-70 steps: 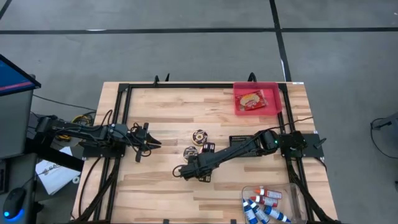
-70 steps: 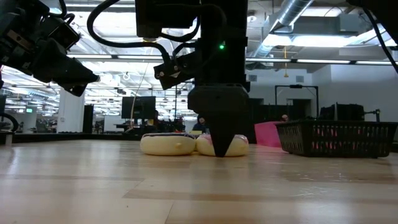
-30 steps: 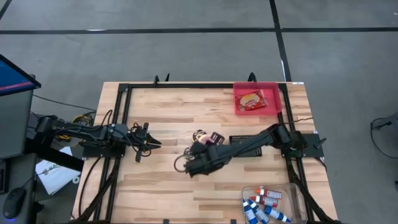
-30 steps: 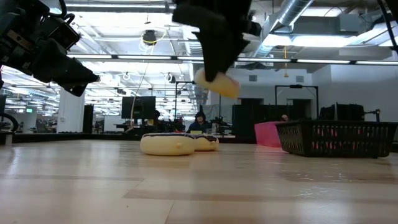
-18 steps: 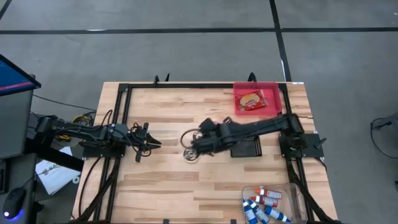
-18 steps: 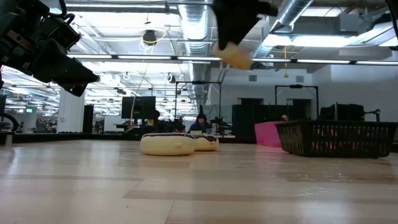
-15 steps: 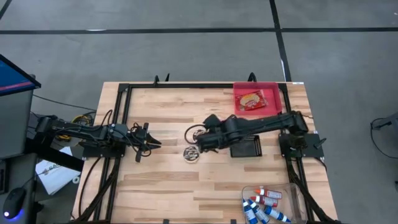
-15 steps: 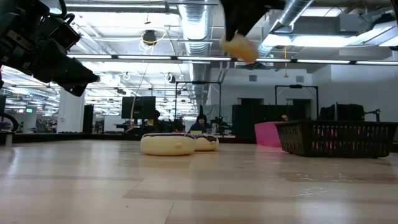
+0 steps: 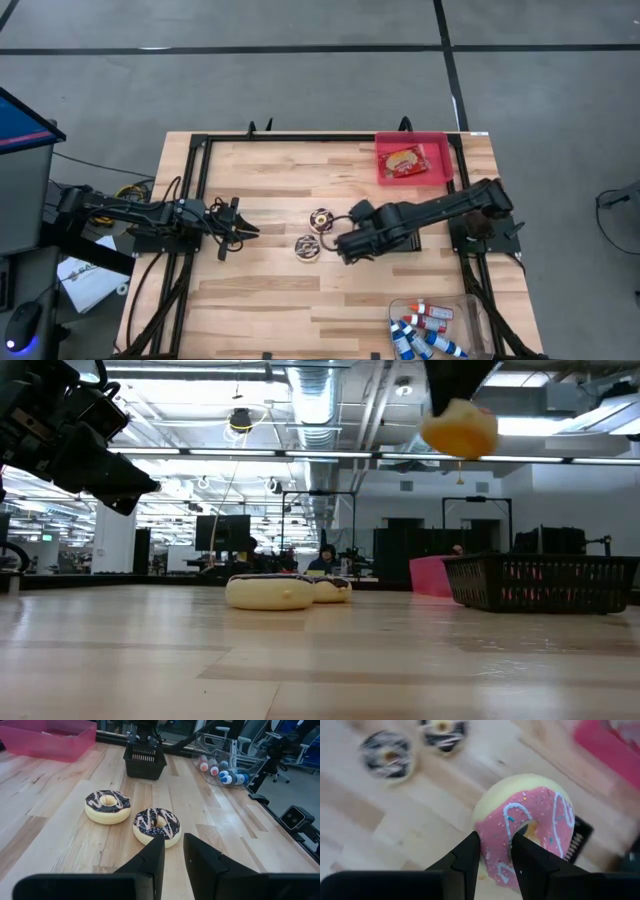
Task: Pick & Place Food Item
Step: Put the pink donut into the black bin
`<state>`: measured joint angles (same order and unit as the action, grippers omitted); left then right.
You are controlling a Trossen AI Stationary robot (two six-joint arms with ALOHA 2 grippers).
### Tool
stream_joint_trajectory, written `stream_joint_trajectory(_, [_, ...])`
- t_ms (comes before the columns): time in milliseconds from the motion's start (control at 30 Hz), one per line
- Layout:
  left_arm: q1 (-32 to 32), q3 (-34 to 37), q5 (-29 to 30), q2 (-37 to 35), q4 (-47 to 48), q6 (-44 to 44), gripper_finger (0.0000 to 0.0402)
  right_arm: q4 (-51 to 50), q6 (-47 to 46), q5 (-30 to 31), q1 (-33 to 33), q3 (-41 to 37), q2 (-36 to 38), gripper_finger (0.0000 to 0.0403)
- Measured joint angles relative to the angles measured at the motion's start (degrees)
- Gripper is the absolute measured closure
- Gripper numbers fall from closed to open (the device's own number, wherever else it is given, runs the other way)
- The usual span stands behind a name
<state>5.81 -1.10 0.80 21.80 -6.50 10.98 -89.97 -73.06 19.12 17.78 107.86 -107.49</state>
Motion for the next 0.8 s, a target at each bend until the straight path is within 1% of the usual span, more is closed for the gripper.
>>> stream_joint_trajectory(167, [0.00, 0.00, 0.02, 0.02, 0.00, 0.00, 0.0334, 1.14, -12.31, 1.57, 0.11, -11.01, 7.25, 0.0300])
stream_joint_trajectory(233, [0.01, 0.00, 0.02, 0.00, 0.00, 0.00, 0.0334, 5.60, -15.90, 2.18, 0.41, -16.03, 11.32, 0.0300])
stream_joint_trajectory(333, [0.02, 0.00, 0.00, 0.01, 0.00, 0.00, 0.0334, 16.13, -19.57, 3.32, 0.79, -24.29, 16.92, 0.0300])
stream_joint_trajectory(433, [-0.01, 0.00, 0.01, 0.02, 0.00, 0.00, 0.0334, 26.62, -21.15, 3.45, 0.47, -32.83, 21.11, 0.0300])
stream_joint_trajectory(500, [0.00, 0.00, 0.02, 0.02, 0.00, 0.00, 0.0334, 31.08, -21.51, 3.01, -0.06, -37.34, 22.68, 0.0300])
stream_joint_trajectory(567, [0.00, 0.00, 0.01, 0.01, 0.00, 0.00, 0.0334, 32.53, -21.72, 1.72, -0.60, -40.53, 23.89, 0.0300])
stream_joint_trajectory(700, [0.02, 0.00, 0.00, 0.02, 0.00, 0.00, 0.0334, 32.64, -20.88, 1.46, -1.82, -44.46, 26.48, 0.0300])
stream_joint_trajectory(800, [0.00, 0.00, 0.02, 0.02, 0.00, 0.00, 0.0334, 36.70, -18.26, 1.27, -3.22, -47.46, 29.01, 0.0300])
